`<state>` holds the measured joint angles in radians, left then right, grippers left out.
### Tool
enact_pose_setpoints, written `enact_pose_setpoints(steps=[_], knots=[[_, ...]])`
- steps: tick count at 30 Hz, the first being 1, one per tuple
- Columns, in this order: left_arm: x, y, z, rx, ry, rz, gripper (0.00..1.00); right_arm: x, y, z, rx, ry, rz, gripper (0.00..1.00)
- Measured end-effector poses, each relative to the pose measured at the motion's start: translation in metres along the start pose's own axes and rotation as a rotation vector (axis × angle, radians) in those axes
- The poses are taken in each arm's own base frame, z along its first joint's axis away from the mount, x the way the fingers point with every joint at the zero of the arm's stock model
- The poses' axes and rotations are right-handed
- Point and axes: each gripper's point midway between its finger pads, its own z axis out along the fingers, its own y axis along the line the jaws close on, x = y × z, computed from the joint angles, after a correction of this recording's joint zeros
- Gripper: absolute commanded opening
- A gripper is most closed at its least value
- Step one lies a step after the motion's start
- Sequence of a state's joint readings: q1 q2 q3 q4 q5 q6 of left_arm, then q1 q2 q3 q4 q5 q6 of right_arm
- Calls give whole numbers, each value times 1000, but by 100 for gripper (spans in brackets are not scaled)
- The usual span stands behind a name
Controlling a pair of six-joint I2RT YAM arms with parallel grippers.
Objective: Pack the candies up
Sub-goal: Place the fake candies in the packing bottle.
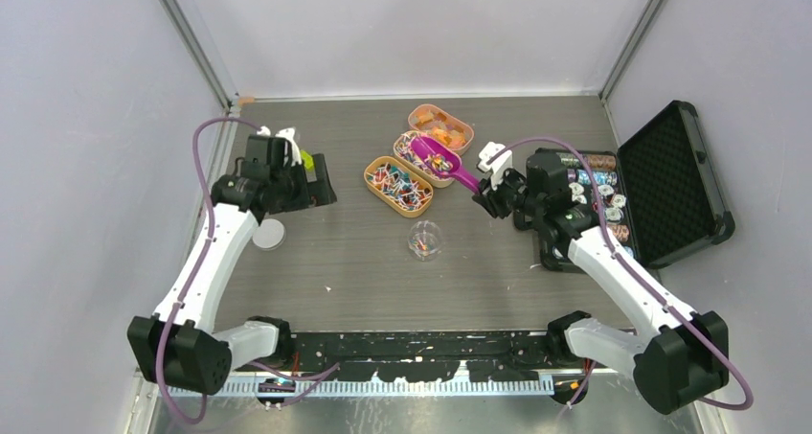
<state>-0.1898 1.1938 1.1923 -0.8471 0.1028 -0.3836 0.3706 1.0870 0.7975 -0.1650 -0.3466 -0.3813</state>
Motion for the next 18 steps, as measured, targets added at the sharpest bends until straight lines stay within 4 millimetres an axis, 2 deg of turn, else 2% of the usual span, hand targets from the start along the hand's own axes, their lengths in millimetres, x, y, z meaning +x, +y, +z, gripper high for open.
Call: enact_pose_setpoints(steps=[4, 7, 14, 18], knots=[[29, 13, 10, -6, 26, 43, 100, 8, 13, -12, -61, 59, -34, 0], [45, 19, 10, -5, 41, 93, 100, 19, 23, -22, -108, 119, -48, 0], [50, 7, -9, 75, -66, 197, 100, 36, 44, -67, -169, 202, -155, 0], [48, 4, -10, 88, -75, 205, 100, 40, 52, -89, -195, 257, -230, 0]])
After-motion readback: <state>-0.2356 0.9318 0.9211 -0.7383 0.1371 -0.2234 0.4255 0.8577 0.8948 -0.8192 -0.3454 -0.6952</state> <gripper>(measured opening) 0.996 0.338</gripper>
